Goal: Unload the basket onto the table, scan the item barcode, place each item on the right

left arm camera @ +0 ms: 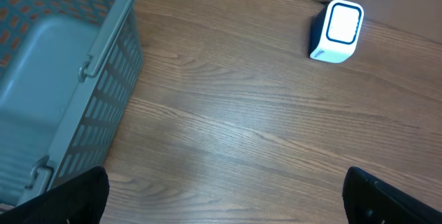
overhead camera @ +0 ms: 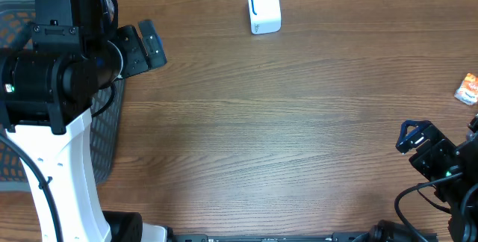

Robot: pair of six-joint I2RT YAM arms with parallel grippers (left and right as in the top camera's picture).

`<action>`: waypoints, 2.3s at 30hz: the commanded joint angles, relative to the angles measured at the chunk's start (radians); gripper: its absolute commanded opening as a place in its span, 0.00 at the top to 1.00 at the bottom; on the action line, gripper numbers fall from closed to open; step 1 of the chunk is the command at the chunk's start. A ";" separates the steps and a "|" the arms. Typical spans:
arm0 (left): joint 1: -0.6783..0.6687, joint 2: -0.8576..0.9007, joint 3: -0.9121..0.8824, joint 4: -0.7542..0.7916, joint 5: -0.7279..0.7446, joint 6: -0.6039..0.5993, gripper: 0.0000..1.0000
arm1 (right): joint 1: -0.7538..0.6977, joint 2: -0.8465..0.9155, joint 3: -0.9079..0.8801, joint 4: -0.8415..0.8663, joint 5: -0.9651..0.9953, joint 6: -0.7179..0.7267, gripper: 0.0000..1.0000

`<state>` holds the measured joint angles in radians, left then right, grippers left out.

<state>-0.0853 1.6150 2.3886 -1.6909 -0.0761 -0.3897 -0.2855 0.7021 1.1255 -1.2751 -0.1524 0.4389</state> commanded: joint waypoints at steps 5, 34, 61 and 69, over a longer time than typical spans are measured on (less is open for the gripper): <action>0.001 0.001 0.002 0.002 -0.009 0.009 0.00 | 0.008 -0.003 -0.014 0.010 -0.109 -0.159 0.00; 0.001 0.001 0.002 0.002 -0.010 0.009 0.00 | 0.341 -0.699 -0.982 1.115 -0.071 -0.159 0.00; 0.001 0.001 0.002 0.002 -0.010 0.009 0.00 | 0.343 -0.700 -1.118 1.197 0.073 -0.159 0.00; 0.001 0.001 0.002 0.002 -0.009 0.009 0.00 | 0.343 -0.700 -1.118 1.193 0.108 -0.160 0.00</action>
<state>-0.0853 1.6150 2.3886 -1.6909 -0.0765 -0.3897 0.0486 0.0135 0.0185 -0.0834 -0.0738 0.2867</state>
